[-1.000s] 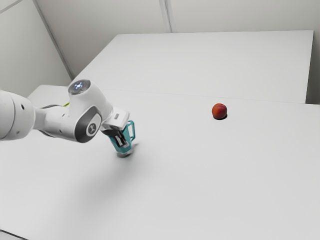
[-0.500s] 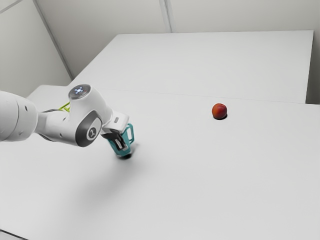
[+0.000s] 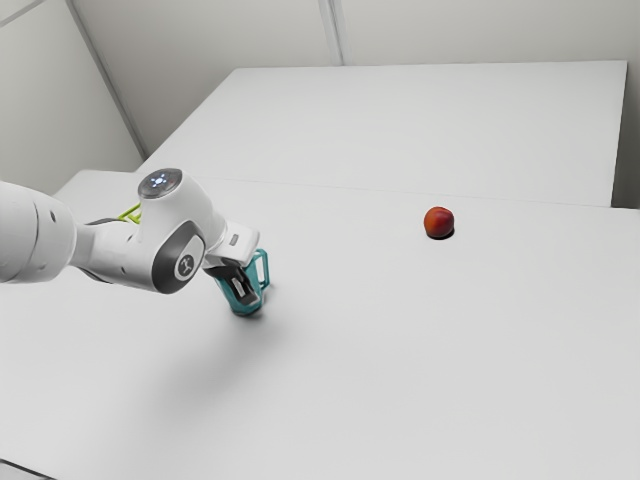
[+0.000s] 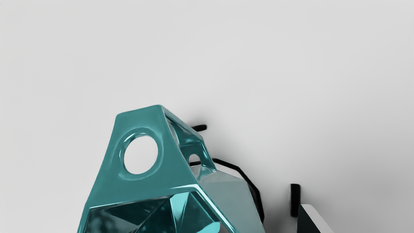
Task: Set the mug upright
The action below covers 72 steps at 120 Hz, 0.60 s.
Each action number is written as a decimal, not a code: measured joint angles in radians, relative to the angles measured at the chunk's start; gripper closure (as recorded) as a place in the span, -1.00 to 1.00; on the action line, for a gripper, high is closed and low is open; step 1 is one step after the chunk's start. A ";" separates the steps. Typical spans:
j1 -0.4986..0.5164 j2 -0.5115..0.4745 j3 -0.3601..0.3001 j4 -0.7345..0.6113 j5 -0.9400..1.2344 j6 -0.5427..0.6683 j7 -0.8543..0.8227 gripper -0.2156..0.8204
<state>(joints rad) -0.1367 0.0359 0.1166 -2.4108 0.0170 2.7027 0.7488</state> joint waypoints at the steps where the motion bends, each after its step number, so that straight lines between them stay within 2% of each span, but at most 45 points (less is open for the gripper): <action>1: 0.000 0.000 0.000 0.000 0.000 0.000 0.000 0.36; 29: 0.004 -0.009 0.000 0.006 0.000 -0.002 0.002 0.16; 72: 0.011 -0.075 -0.010 0.009 0.000 -0.043 0.002 0.05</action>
<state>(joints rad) -0.1260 -0.0396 0.1065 -2.4020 0.0169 2.6598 0.7507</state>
